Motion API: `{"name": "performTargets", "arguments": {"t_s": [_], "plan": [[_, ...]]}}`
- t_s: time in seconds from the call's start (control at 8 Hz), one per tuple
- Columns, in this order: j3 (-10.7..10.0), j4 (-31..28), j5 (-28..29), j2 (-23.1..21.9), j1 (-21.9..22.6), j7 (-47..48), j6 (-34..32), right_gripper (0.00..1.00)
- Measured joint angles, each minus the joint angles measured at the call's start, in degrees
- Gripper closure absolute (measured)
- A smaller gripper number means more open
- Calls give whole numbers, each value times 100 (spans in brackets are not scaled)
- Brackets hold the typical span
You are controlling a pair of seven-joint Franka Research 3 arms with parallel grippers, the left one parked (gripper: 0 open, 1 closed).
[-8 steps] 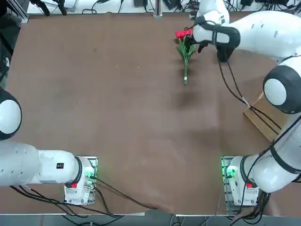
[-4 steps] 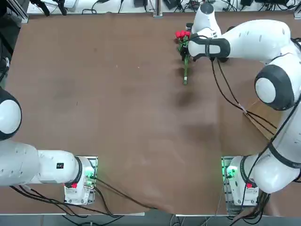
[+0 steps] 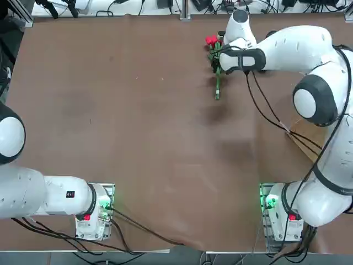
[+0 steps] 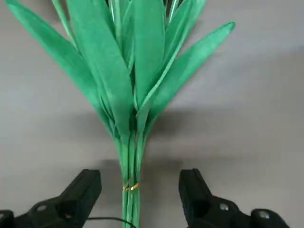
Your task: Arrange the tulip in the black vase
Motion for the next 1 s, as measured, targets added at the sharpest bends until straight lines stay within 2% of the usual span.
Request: {"name": "performTargets", "arguments": {"t_s": [0.75,1.0], "plan": [[-39,582,-39,603,1,140,54,6],[-72,652,-44,684,1,142,63,14]]}}
